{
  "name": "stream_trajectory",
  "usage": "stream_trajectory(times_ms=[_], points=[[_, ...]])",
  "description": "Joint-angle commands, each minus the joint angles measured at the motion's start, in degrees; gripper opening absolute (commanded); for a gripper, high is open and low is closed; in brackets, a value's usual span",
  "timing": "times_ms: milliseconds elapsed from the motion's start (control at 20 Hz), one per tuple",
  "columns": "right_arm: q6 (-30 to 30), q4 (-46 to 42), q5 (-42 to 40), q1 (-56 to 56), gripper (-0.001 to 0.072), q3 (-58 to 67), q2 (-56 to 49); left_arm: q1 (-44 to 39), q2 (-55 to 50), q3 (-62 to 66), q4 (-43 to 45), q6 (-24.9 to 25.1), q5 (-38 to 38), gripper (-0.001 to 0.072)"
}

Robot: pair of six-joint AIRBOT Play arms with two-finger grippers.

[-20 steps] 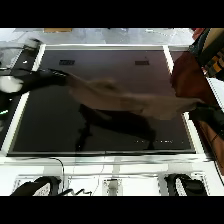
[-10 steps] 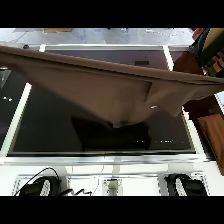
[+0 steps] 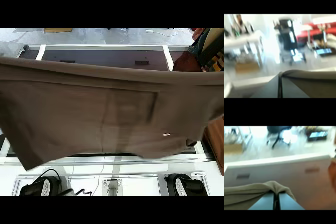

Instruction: Fold the clothes and pants, and hang the long-sleeved shirts on hangers.

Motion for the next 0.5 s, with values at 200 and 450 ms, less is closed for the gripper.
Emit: stream_trajectory(times_ms=[200, 450], points=[[-5.7, 12.7, -4.2, 0.0, 0.0016, -1.8, -32.8, -2.1, -26.6, -7.6, -11.6, -0.2, -0.5, 0.0013], [-5.6, 15.0, -18.0, 0.2, 0.0016, -1.7, -52.2, -9.6, -48.8, -7.2, -15.6, 0.2, 15.2, 0.0013]])
